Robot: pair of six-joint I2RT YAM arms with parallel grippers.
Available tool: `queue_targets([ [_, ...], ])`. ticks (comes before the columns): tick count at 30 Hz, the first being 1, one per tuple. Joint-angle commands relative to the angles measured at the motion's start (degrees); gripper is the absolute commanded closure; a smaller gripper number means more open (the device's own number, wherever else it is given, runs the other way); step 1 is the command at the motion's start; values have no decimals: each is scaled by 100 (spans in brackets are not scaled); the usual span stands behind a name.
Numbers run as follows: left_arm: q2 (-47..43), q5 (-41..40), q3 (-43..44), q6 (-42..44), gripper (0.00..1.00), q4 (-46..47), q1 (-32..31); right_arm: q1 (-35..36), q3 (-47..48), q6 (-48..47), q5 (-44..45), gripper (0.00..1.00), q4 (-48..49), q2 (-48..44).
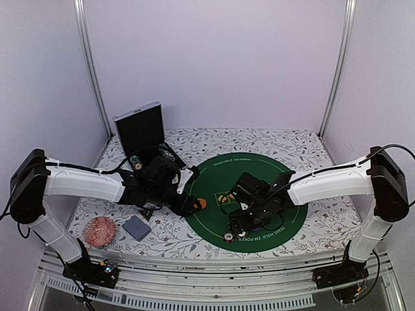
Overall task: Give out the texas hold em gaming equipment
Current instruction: Adjust the pile of poker chips in the small blind area.
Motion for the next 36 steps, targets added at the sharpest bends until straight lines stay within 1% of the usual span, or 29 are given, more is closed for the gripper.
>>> queue_targets([
  [1, 157, 163, -41, -150, 35, -54, 3, 180, 237, 338, 368, 23, -11, 247],
  [7, 285, 192, 42, -115, 35, -115, 1, 132, 264, 212, 455, 26, 77, 221],
  [13, 345, 261, 71, -139, 35, -105, 3, -278, 295, -191, 140, 26, 136, 288],
  [19, 367, 281, 39, -146, 35, -109, 1, -397, 544, -599, -162, 26, 259, 682],
  [24, 386, 241, 58, -146, 35, -159, 6, -402, 653, -704, -310, 30, 226, 979],
  [31, 422, 244, 84, -123, 35, -166, 3, -302, 697, -616, -498, 39, 76, 1018],
  [36, 496, 283, 160, -132, 35, -167, 7, -123, 824, -608, -632, 40, 67, 999],
])
